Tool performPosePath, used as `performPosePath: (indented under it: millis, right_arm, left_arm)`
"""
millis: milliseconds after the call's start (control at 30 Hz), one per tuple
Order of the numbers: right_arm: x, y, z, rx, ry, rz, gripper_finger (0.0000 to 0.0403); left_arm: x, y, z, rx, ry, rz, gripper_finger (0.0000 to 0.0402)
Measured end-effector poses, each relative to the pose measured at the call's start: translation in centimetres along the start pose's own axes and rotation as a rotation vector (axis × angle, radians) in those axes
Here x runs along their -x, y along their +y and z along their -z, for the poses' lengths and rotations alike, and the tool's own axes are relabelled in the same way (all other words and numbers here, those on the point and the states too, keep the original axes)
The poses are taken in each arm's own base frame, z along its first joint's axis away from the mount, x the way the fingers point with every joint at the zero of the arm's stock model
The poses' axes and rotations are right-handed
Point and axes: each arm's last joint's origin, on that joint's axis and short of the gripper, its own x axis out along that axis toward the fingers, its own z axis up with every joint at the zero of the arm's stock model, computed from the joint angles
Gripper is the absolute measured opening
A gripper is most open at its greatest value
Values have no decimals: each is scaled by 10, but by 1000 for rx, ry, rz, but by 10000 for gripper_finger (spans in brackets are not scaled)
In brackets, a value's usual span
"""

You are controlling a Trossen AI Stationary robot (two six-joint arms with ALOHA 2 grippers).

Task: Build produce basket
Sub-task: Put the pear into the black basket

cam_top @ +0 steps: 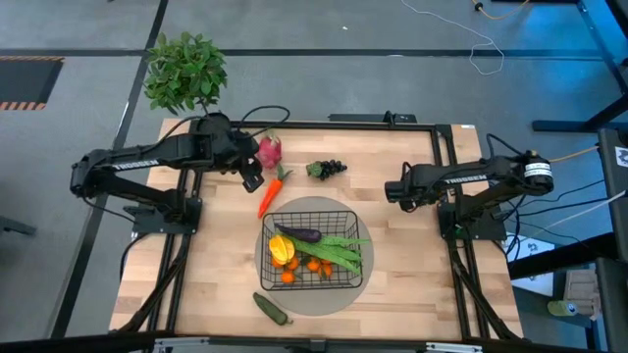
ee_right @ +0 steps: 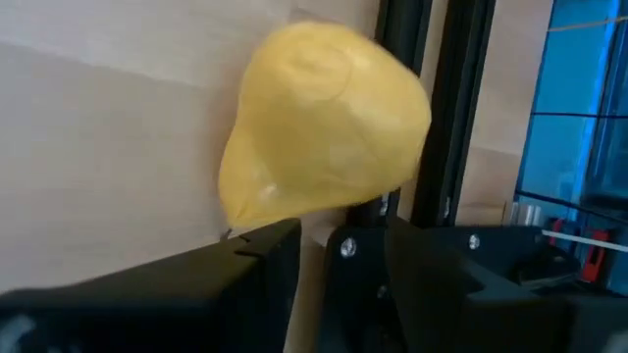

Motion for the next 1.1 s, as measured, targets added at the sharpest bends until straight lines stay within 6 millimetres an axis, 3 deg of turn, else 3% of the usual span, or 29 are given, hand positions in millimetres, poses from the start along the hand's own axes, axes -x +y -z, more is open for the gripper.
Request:
performPosePath:
  millis: [300,567,667,800,967,1100]
  right_arm:
    - [-5,1,-7,-53,9,-7,135]
    - [-10,30,-26,-52,-57,-231,135]
    - [-5,44,-34,3,-132,-374,135]
    - [16,54,-39,59,-210,-478,135]
    - [33,47,-32,42,-210,-382,135]
    - [34,43,-13,60,-106,-340,135]
  left_arm:
    - [-13,-5,-1,-37,42,-14,162]
    - [-23,-9,-1,-54,71,-22,162]
    - [-24,-10,-1,-56,76,-24,162]
    - [-24,-10,-1,-55,76,-24,162]
    - [-24,-10,-1,-56,77,-24,162]
    - [-24,-9,-1,-56,77,-24,162]
